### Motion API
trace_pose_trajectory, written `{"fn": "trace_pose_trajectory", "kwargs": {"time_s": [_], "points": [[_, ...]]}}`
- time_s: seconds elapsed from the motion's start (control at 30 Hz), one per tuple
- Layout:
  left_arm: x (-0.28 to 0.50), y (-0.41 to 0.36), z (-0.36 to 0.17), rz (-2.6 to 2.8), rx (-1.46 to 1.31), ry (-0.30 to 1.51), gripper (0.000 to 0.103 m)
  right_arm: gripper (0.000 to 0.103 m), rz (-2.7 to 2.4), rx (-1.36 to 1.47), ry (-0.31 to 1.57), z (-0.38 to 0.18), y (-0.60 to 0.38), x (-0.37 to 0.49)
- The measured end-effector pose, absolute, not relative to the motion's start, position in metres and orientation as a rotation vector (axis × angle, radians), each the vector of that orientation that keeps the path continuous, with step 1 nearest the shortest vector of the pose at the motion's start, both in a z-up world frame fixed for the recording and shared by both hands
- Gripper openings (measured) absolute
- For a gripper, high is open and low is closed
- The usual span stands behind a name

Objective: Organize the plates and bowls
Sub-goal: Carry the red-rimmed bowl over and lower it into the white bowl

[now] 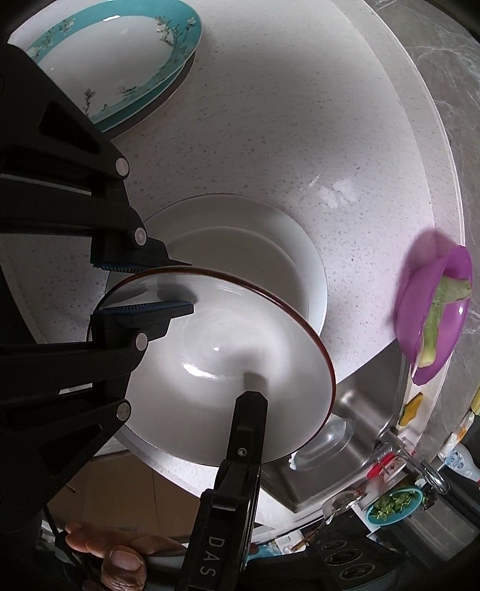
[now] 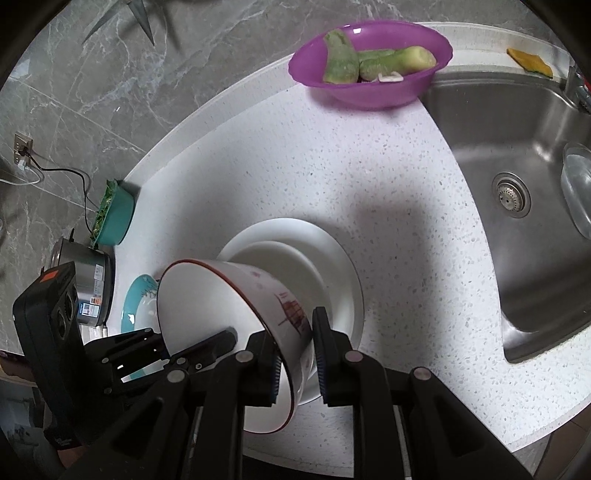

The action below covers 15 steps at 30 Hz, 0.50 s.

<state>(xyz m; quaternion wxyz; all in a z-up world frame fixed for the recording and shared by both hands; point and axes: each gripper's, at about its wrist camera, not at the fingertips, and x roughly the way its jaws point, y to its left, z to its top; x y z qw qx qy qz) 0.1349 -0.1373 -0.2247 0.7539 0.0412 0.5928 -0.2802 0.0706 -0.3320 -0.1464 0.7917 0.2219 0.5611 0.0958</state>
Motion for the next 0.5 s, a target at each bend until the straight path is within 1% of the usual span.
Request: {"fn": "trace_pose_trajectory", "kwargs": {"time_s": [0.3, 0.5], "points": [[0.143, -0.138, -0.227, -0.598, 0.061, 1.278, 0.013, 0.013, 0.189, 0.471, 1.246, -0.159, -0.331, 0.075], [0.144, -0.131, -0.222, -0.622, 0.007, 1.252, 0.023, 0.011, 0.182, 0.475, 1.279, -0.167, -0.33, 0.079]]}}
